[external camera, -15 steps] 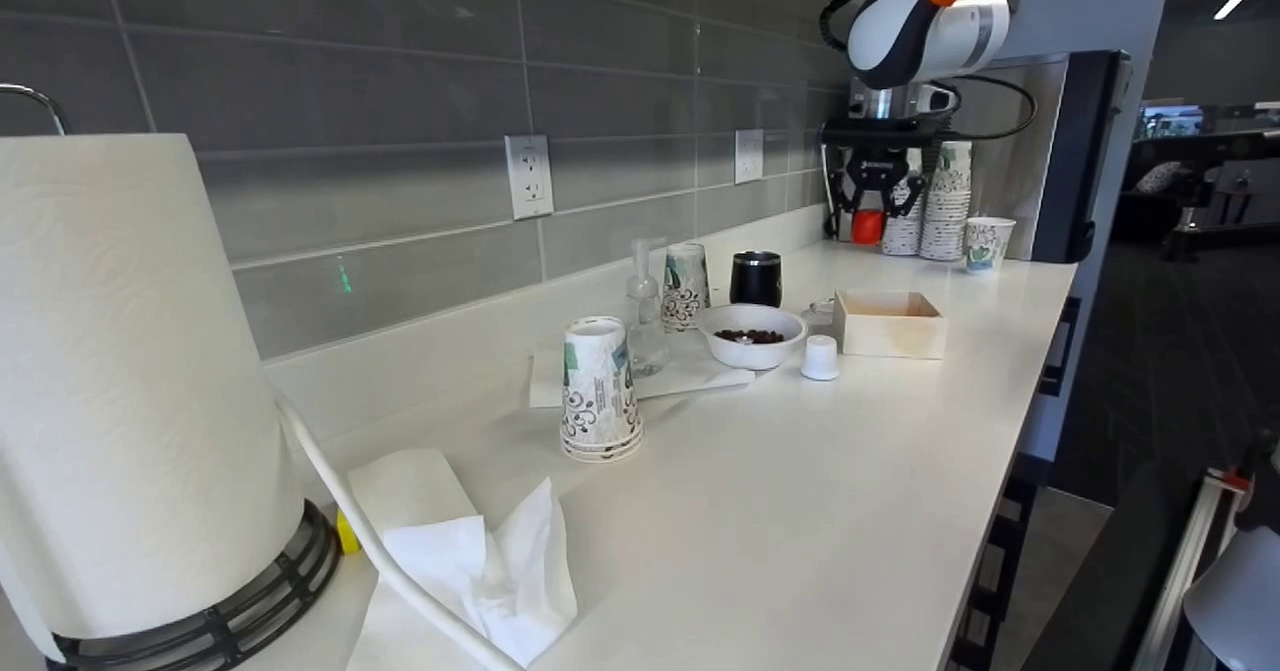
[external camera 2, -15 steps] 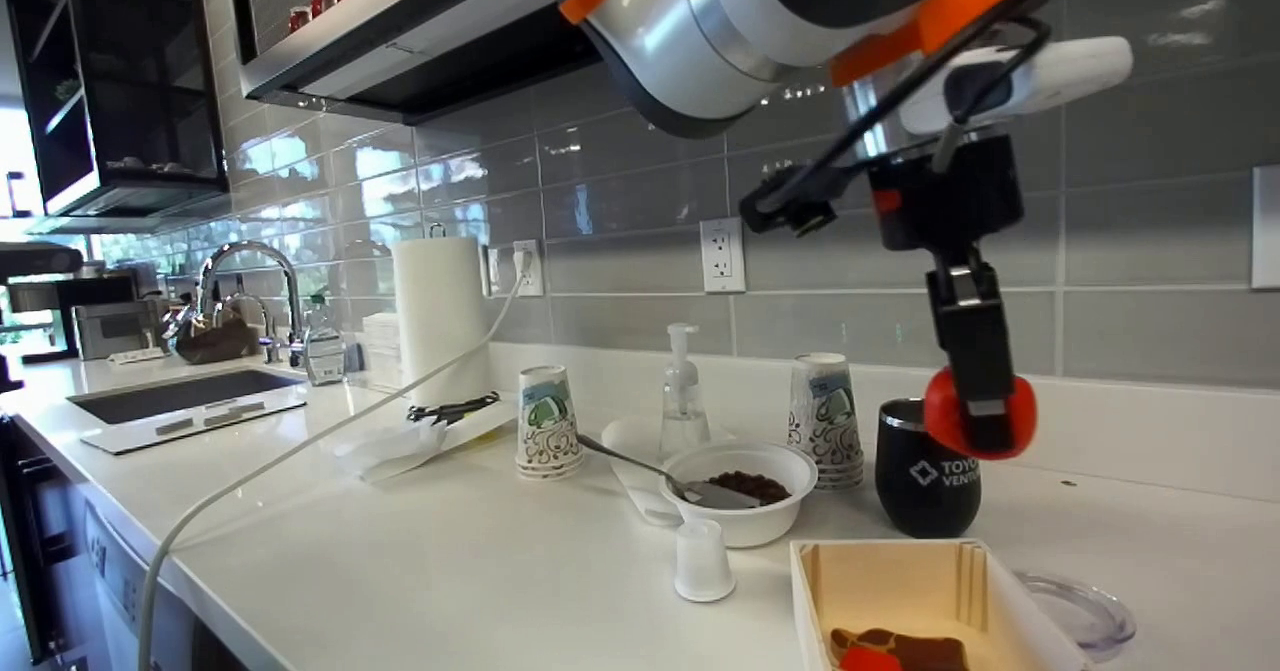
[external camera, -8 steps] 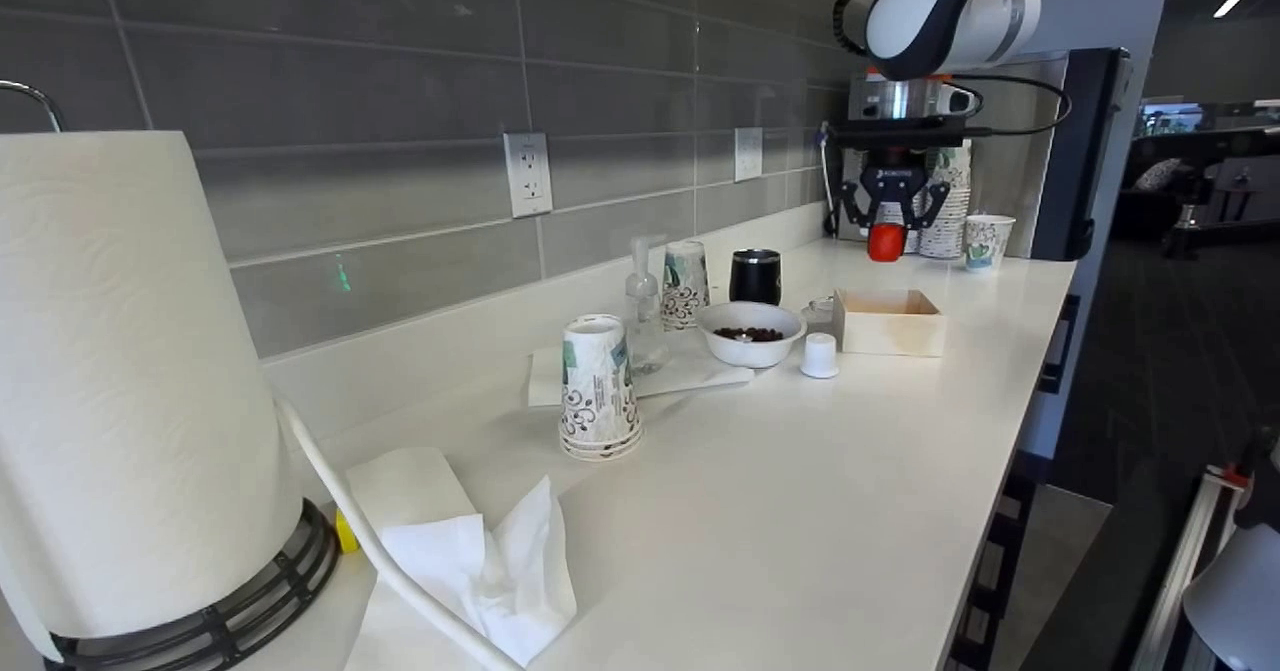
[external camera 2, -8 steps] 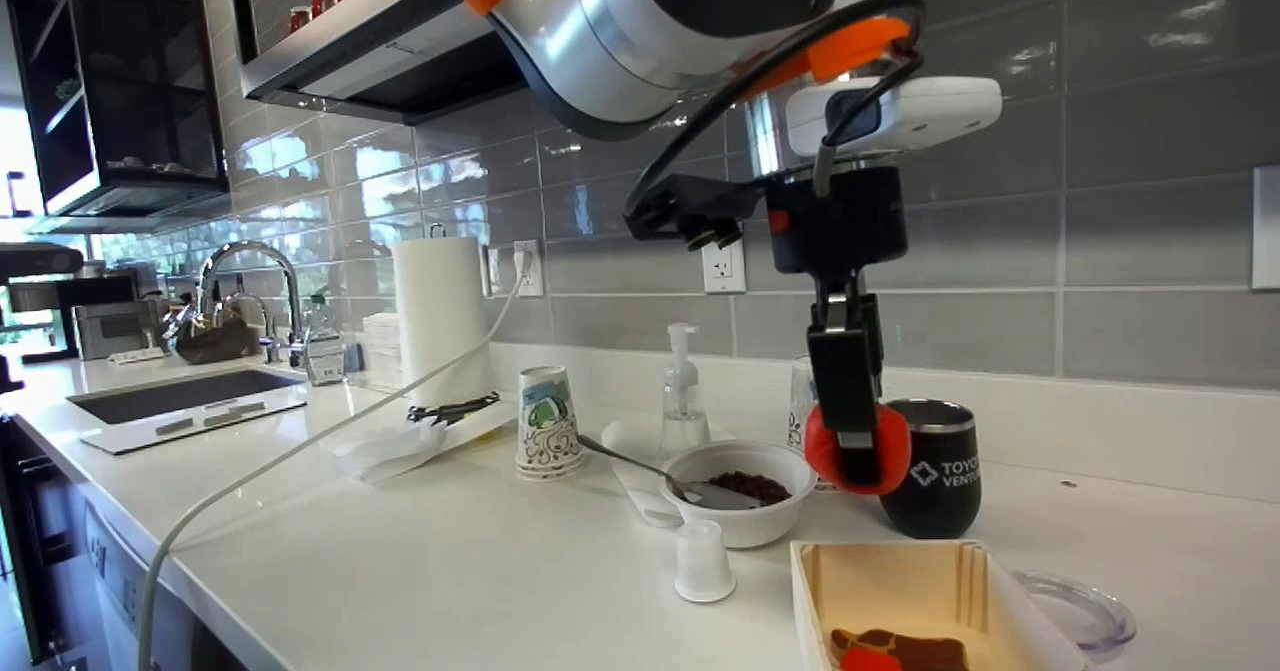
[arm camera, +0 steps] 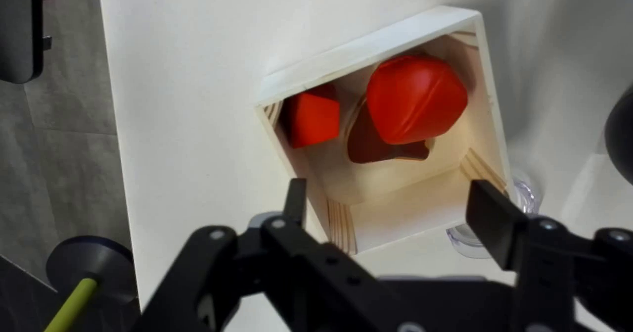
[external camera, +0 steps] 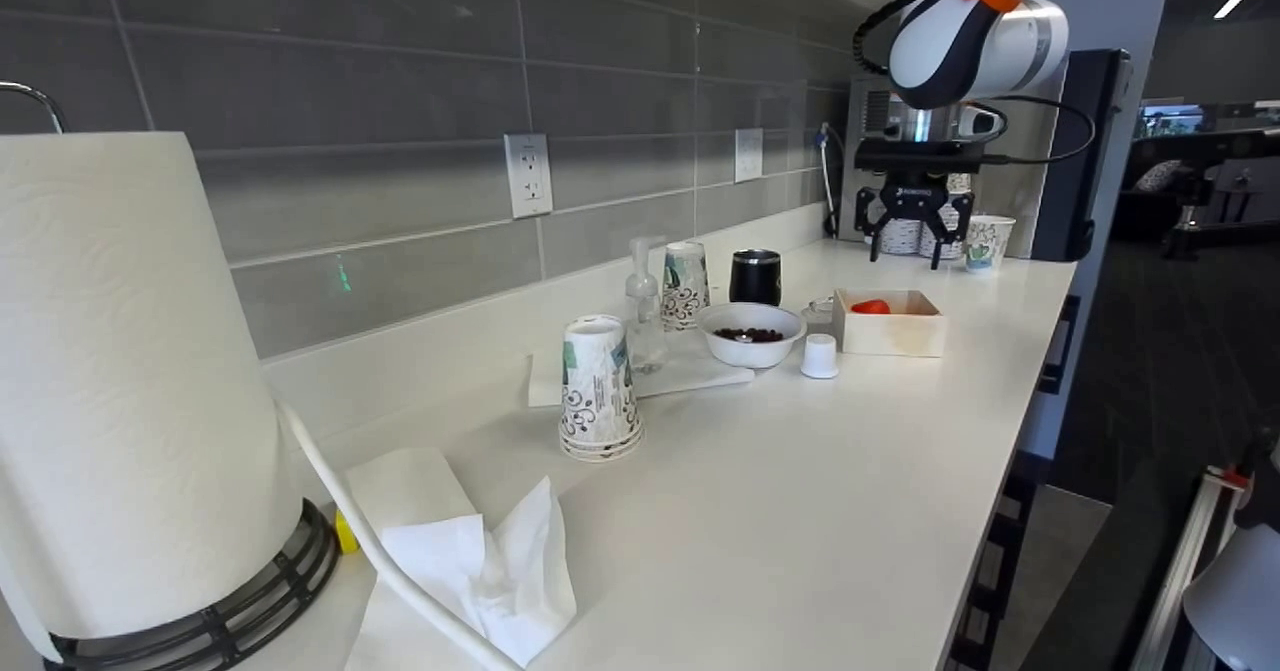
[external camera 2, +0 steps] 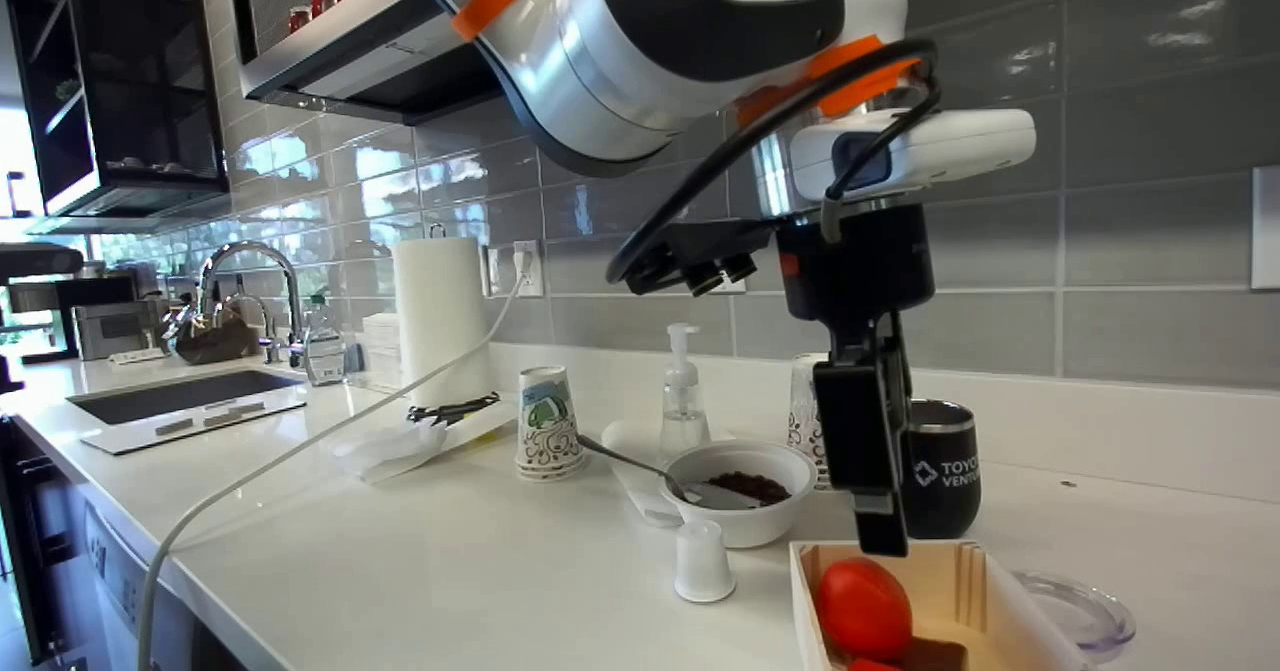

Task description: Put the pizza, orange block and orange object inside the wooden box.

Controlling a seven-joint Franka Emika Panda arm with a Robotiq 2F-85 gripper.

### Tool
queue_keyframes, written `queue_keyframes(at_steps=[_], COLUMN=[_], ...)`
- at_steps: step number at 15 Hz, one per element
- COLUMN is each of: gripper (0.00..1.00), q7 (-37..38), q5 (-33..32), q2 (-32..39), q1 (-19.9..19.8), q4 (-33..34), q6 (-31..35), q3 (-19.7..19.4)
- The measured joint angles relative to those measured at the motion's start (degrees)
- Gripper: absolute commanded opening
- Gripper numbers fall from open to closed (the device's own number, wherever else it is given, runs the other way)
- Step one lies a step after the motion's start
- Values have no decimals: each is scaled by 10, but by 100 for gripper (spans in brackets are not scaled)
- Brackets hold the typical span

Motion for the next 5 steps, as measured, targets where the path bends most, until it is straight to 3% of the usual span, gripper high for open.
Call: queue_keyframes(at_steps=[5], gripper=[100], q7=[5], q5=[-1], q2=[-3], q1=[-5], q4=[-1], q6=[10], q3=[11])
